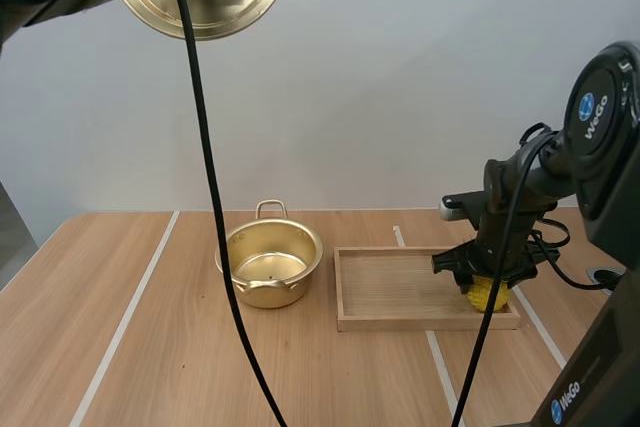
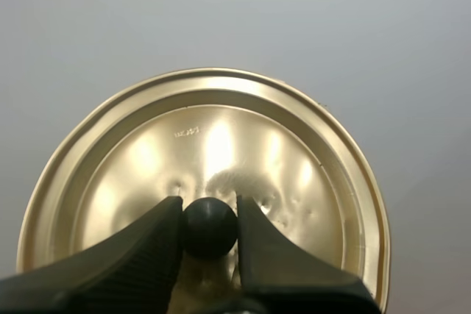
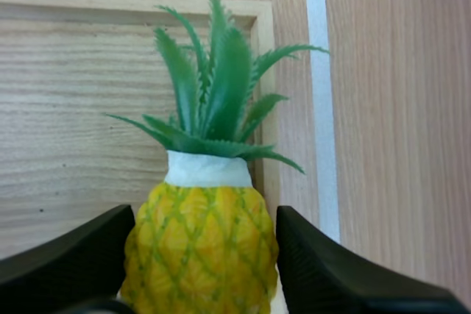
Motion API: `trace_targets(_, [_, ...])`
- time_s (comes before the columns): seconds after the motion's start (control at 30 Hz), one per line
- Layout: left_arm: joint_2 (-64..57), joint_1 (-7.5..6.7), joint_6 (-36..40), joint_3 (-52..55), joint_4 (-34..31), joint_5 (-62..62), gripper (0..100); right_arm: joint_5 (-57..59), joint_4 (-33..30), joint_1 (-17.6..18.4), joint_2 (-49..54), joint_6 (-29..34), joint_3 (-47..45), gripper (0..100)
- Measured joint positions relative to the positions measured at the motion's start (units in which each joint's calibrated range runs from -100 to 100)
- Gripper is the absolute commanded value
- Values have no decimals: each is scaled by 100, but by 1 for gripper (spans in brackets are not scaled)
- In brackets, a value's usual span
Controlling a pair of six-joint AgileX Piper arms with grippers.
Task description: Open the pot, put the pineapple inside, and close it
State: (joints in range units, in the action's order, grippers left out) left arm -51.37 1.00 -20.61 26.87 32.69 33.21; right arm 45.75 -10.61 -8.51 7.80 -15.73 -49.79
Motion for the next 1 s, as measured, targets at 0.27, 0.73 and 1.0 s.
trace_targets(0.27, [0,0,0,0,0,0,0,-549,75,0,160,0,0,0])
trace_targets(0.73, [0,0,0,0,0,0,0,-2425,307,0,1789,-115,0,0])
trace_targets(1.0, [0,0,0,0,0,0,0,-2520,847,131,2619,-602,0,0])
